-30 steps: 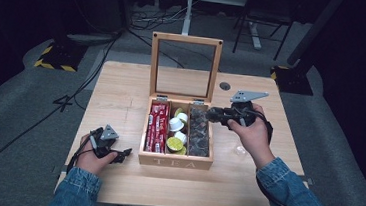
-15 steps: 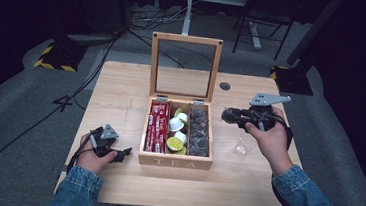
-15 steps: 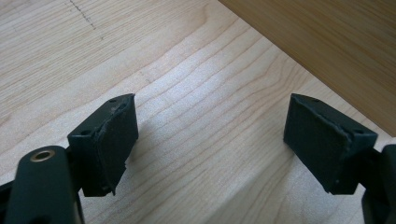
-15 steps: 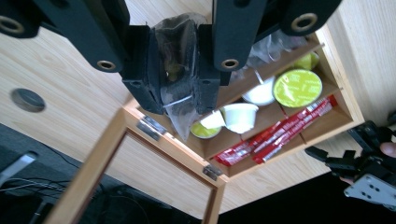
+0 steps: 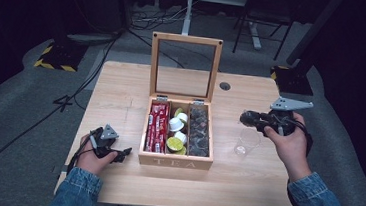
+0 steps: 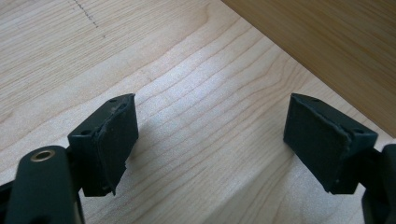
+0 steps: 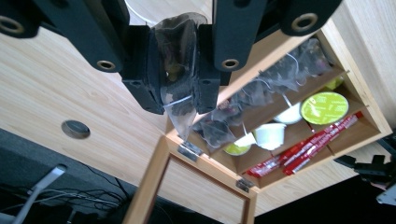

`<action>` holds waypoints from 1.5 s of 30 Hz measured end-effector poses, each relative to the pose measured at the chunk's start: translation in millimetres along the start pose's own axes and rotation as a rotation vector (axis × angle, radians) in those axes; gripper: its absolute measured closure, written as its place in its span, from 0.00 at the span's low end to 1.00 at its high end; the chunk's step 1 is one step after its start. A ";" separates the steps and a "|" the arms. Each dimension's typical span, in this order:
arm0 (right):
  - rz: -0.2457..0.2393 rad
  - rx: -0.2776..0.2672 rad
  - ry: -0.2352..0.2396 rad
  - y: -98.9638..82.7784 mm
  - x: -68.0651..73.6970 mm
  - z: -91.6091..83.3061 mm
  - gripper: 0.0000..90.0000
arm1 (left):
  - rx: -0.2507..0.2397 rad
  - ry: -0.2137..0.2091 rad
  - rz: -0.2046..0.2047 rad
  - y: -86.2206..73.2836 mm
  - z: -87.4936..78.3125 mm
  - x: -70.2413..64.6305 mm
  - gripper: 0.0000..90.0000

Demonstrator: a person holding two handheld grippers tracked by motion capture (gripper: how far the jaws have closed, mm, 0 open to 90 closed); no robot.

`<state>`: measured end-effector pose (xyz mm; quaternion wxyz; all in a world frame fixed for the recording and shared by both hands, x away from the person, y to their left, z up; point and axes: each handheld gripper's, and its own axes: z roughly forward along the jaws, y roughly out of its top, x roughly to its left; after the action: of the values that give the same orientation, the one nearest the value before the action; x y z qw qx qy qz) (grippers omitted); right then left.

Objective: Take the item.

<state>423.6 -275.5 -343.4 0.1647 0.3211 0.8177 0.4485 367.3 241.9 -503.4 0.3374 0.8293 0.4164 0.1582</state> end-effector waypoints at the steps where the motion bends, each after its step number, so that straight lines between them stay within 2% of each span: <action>1: 0.002 0.003 -0.003 -1.7 -1.5 -1.5 0.81 | -0.001 0.000 0.002 0.0 0.0 0.1 0.20; 6: 0.019 0.012 -0.021 -9.8 -6.9 -6.4 0.81 | -0.002 -0.001 0.001 0.0 0.1 0.1 0.20; 17: 0.043 0.060 -0.040 -27.7 -15.4 -5.3 0.81 | -0.001 -0.001 0.000 0.0 0.1 0.0 0.20; 22: 0.059 0.080 -0.035 -36.8 -17.5 -0.5 0.81 | -0.001 0.000 0.002 0.1 0.1 0.2 0.20; 37: 0.064 0.133 -0.017 -47.5 -17.1 6.7 0.81 | -0.001 -0.001 -0.002 0.0 0.1 0.0 0.20; 45: 0.062 0.203 -0.001 -55.6 -14.6 14.1 0.80 | 0.000 0.000 0.001 0.0 0.0 0.2 0.20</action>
<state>421.4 -298.3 -398.0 0.1175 0.3616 0.8485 0.3681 367.4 242.0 -503.4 0.3376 0.8294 0.4159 0.1583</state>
